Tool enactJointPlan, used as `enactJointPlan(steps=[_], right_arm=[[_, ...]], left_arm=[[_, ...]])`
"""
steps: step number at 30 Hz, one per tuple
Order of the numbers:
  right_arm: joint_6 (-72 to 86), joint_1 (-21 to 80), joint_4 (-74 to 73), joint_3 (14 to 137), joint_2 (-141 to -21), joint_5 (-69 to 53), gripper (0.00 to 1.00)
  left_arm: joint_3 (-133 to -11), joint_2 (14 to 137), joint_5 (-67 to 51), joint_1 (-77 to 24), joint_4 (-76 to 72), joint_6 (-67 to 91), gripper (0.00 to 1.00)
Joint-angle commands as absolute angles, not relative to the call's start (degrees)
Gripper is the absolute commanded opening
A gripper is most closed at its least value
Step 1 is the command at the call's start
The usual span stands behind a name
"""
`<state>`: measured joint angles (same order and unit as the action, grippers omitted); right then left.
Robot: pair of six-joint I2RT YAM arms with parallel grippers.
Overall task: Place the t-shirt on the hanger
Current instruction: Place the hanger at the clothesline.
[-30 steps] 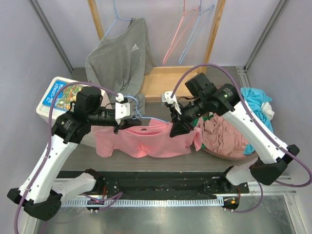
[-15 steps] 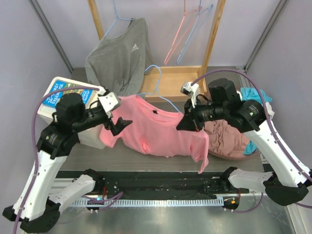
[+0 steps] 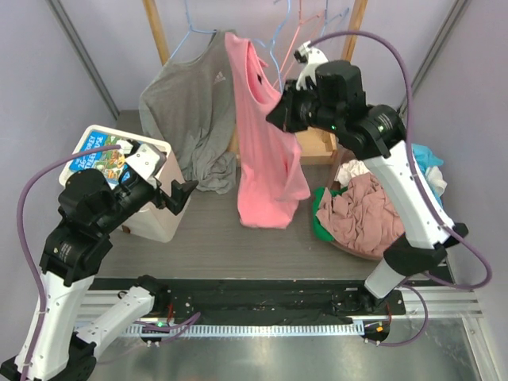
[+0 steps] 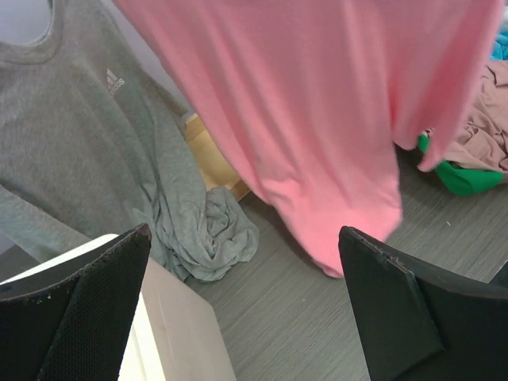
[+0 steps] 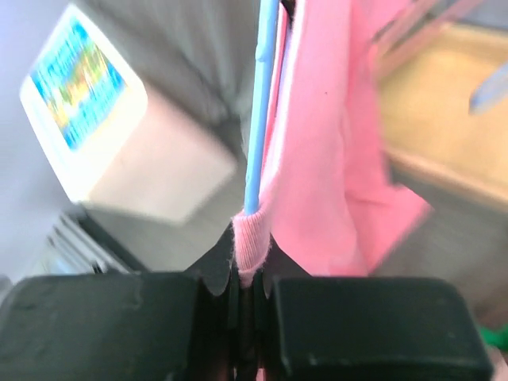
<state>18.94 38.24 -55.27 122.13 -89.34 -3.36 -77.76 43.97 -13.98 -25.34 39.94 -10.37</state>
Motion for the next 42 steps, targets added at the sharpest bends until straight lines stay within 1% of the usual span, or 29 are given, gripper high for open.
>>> enactJointPlan(steps=[1,2,4,6,11,16,22,27,32,42], right_arm=[[26.01,39.02,-47.03,137.35,-96.23,4.47,0.01],[26.8,39.11,-44.76,140.59,-98.68,7.96,0.01],[26.98,39.11,-42.2,142.73,-100.54,11.06,0.01],[26.98,39.2,-37.9,142.91,-102.64,15.45,0.01],[23.65,39.38,-31.3,144.75,-107.75,20.9,0.01],[18.47,39.38,-25.77,144.93,-111.97,22.76,0.01],[13.37,37.97,-20.66,146.07,-116.79,21.19,0.01],[12.66,36.39,-20.22,149.15,-121.46,18.11,0.01],[10.82,36.3,-20.74,147.75,-123.22,15.82,0.01],[6.95,36.56,-30.58,147.74,-124.8,19.16,0.01]], left_arm=[[-75.77,43.07,-13.18,-24.87,36.65,-7.91,1.0],[-75.59,42.89,-13.36,-24.87,36.13,-7.56,1.0],[-75.5,42.8,-13.88,-24.87,36.21,-6.95,1.0],[-75.15,42.54,-14.32,-24.79,36.04,-6.5,1.0],[-74.01,41.75,-14.5,-24.79,35.6,-5.89,1.0],[-72.34,40.17,-14.85,-24.79,35.24,-5.62,1.0],[-71.02,38.94,-15.03,-24.79,35.16,-5.62,1.0],[-70.05,37.71,-15.03,-24.87,35.77,-6.15,1.0],[-68.56,36.21,-14.77,-24.79,36.3,-6.59,1.0],[-67.59,35.33,-14.94,-24.87,36.74,-6.77,1.0]])
